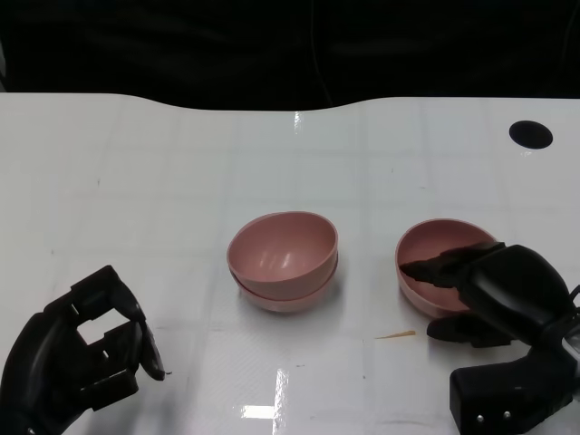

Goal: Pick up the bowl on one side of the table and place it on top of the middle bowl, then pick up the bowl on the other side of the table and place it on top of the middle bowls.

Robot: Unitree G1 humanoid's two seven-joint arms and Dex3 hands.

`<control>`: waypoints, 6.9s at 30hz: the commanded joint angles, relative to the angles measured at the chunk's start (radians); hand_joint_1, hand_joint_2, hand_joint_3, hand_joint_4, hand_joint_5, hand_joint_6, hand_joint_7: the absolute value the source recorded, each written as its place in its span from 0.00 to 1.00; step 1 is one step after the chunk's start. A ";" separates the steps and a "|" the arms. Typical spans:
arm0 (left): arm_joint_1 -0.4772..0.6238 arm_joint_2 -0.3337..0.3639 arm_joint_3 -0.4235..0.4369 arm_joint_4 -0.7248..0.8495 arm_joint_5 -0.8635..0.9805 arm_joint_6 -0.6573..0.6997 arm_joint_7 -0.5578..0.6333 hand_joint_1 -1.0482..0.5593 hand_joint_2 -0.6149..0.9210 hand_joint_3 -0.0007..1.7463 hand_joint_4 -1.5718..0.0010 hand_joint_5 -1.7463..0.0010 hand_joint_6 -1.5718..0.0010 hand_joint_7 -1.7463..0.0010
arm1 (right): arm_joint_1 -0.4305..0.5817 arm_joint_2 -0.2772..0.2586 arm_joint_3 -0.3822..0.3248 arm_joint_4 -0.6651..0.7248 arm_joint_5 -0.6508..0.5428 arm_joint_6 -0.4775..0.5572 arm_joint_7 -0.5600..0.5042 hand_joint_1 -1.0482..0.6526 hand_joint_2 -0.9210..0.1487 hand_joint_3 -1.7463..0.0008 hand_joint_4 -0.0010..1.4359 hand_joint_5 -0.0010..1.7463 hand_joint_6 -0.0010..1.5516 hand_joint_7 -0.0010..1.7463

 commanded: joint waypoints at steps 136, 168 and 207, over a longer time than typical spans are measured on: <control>0.037 -0.019 -0.014 -0.103 0.039 0.015 0.037 0.74 0.83 0.85 0.42 0.00 0.56 0.00 | -0.396 0.228 0.227 0.153 -0.054 -0.188 -0.088 0.35 0.01 0.94 0.58 0.85 0.55 0.47; 0.039 -0.021 -0.014 -0.119 0.038 0.037 0.057 0.75 0.86 0.81 0.42 0.00 0.57 0.00 | -0.291 0.152 0.197 -0.074 -0.057 -0.067 0.025 0.10 0.00 0.70 0.01 0.01 0.07 0.02; 0.019 -0.005 0.014 -0.097 0.023 0.054 0.050 0.73 0.90 0.77 0.48 0.00 0.62 0.00 | 0.544 0.367 -0.449 -0.628 1.236 0.170 0.483 0.58 0.16 0.57 0.60 0.86 0.61 0.49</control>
